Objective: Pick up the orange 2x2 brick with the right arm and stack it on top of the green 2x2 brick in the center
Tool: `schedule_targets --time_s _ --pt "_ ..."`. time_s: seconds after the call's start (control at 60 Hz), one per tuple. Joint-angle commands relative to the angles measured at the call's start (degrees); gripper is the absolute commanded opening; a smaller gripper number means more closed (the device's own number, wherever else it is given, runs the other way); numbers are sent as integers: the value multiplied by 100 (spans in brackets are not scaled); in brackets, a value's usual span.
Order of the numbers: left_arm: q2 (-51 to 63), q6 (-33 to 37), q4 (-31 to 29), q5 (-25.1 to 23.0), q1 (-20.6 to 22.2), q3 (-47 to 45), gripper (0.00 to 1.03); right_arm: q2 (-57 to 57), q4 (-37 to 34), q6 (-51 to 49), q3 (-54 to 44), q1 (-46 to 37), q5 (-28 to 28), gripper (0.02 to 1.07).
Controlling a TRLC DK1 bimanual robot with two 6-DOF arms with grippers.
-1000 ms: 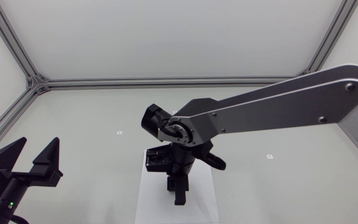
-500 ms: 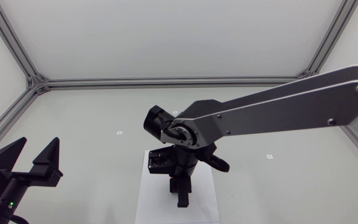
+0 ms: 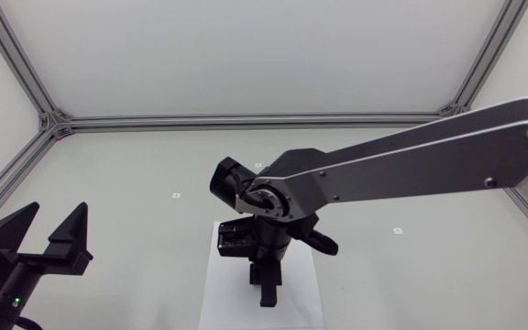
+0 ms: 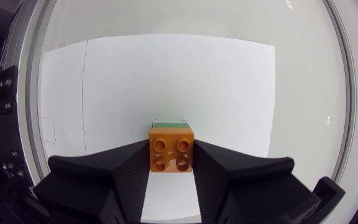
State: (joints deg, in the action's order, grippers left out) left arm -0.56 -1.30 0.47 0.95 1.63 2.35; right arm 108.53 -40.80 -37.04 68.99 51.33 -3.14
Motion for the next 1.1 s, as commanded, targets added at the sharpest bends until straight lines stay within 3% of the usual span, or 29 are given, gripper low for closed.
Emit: schedule_targets --time_s 0.0,0.367,0.583,0.717,1.083 --pt "-23 33 -65 -16 4 -235 99 186 54 127 -290 105 -12 31" --pt "-23 33 -65 -16 4 -235 99 204 168 118 -351 114 -3 32" --pt "-23 33 -65 -16 4 -235 99 160 204 118 -386 52 -3 81" --pt "-23 33 -65 -16 4 -235 99 63 221 109 -378 52 -3 102" --pt "-23 33 -65 -16 4 -235 99 -605 19 65 -553 -53 -12 102"
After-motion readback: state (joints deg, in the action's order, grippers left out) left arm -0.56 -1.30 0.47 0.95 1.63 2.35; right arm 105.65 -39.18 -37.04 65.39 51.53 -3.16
